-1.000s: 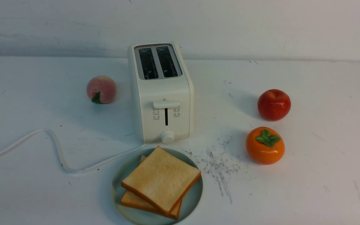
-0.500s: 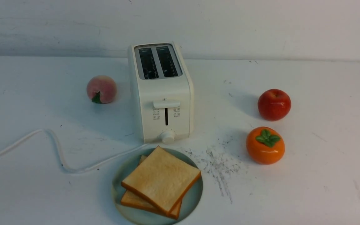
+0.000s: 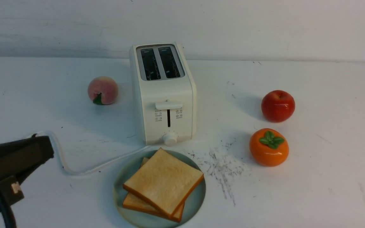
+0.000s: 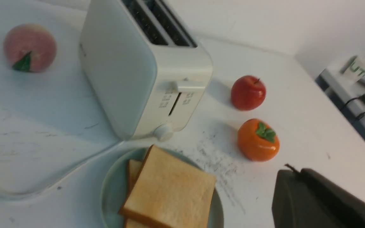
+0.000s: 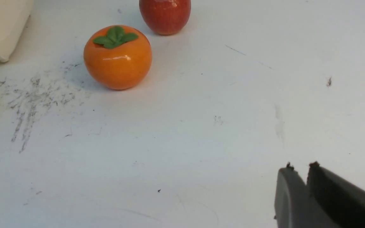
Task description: Take toasted bread from bread machine on white table place on plate.
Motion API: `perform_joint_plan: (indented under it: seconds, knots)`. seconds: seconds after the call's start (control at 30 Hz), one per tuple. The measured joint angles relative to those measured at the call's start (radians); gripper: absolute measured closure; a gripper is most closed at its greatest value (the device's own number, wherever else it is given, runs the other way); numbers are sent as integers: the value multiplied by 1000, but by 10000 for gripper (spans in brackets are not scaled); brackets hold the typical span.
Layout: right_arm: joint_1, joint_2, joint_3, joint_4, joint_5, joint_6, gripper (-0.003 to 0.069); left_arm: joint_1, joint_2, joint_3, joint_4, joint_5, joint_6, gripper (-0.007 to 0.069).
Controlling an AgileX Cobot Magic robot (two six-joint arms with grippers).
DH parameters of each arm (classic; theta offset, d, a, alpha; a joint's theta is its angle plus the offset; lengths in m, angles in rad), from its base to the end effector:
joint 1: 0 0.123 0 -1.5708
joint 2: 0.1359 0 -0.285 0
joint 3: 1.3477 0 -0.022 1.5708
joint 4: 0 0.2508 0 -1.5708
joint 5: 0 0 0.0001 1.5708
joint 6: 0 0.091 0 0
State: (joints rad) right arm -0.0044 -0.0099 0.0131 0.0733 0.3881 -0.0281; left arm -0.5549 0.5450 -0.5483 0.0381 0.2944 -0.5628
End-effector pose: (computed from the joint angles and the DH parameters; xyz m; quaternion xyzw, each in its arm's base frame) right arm 0.0521 0.0023 0.1745 0.0096 0.8057 0.0216 0.5919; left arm 0.0986 -0.0600 0.3285 0.0076 0.7753 -0.3214 0.5437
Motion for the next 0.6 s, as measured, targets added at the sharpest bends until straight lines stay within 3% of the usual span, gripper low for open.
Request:
perform_joint_plan:
  seconds: [0.2,0.6]
  knots:
    - [0,0,0,0,0,0,564,0,5,93,-10,-123,0,638]
    - [0,0,0,0,0,0,550,0,5,126,-11,-31,0,638]
